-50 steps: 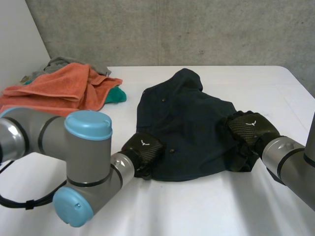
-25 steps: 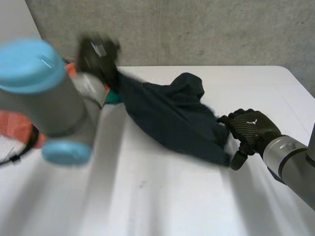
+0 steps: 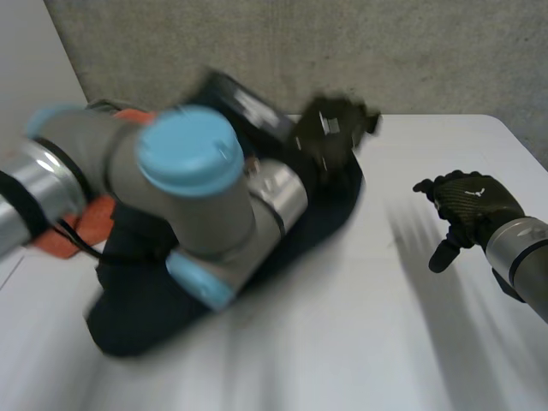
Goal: Fold the laundry.
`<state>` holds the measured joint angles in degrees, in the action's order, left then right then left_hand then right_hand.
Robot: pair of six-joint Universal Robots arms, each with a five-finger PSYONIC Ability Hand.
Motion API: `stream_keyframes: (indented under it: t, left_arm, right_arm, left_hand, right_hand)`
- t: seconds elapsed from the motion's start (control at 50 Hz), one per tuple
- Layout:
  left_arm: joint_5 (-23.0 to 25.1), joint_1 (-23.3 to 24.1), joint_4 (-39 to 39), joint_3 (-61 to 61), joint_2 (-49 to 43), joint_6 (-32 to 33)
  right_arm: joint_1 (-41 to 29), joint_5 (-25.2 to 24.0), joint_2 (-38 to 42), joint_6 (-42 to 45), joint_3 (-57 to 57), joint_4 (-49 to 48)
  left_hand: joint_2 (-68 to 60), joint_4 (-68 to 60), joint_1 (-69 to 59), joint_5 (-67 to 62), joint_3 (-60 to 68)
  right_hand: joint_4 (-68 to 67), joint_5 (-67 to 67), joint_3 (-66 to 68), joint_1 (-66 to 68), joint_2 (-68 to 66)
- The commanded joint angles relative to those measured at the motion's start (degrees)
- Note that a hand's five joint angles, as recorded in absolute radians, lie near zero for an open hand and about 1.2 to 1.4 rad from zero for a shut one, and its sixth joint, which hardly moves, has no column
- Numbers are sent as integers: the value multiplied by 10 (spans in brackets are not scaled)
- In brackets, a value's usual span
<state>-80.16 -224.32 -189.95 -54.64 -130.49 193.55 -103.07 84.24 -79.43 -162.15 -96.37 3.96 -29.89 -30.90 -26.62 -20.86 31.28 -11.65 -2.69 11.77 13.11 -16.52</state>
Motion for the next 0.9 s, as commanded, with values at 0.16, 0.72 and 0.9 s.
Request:
stream_keyframes:
  t: [0.16,0.72,0.9]
  left_arm:
    - [-39,11,8,-174,151,81]
    - [-196,-37,266,-481,246,-29]
    - [-217,-15,186,-483,210,12]
  right_arm:
    - [-10,-71,5,26,2,-19]
    - [-91,-204,226,435,84,-38]
    - [-108,-151,237,403,88,-95]
  left_hand:
    - [190,200,157,200,-204]
    - [59,69,26,68,-73]
    - [27,37,-6,37,-41]
  right_hand:
    - [17,27,-18,-31,65]
    - [-84,-74,83,70,-36]
    - [-683,-673,682,669,-635]
